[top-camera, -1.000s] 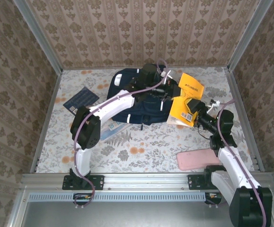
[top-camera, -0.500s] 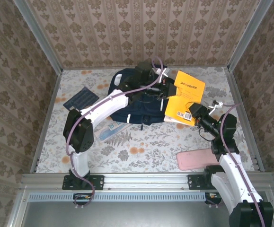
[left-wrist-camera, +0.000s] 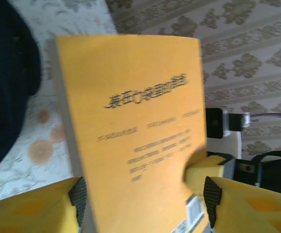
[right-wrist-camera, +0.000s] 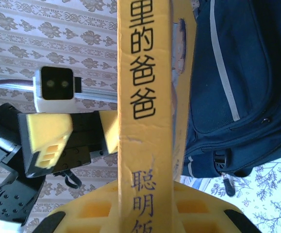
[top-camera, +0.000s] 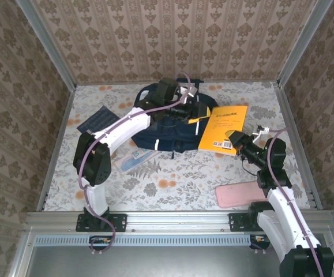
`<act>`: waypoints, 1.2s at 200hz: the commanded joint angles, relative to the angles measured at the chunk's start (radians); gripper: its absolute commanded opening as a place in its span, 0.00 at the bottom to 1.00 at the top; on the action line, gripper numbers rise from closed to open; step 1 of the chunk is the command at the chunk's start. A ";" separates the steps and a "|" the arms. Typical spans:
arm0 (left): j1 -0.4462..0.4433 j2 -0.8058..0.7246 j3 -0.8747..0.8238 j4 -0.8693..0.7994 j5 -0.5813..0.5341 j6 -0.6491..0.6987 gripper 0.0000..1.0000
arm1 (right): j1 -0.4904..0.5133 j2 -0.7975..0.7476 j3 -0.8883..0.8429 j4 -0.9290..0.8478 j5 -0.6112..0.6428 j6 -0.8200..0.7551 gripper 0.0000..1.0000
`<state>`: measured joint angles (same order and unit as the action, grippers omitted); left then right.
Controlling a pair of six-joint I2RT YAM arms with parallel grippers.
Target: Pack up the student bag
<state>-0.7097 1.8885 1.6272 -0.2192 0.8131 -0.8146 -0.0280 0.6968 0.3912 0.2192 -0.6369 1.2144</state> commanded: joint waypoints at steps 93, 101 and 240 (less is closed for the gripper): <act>0.012 0.107 -0.179 0.607 0.178 -0.506 0.77 | 0.038 0.056 0.064 0.262 -0.106 0.052 0.00; 0.012 0.108 -0.181 0.608 0.176 -0.505 0.77 | 0.040 0.057 0.064 0.280 -0.108 0.062 0.00; 0.055 0.112 -0.327 1.248 0.131 -0.892 0.06 | 0.063 0.117 0.122 0.146 -0.085 -0.030 0.00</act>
<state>-0.6655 2.0418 1.3197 0.9546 0.9604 -1.6917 0.0307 0.8055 0.4568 0.3367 -0.7414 1.2335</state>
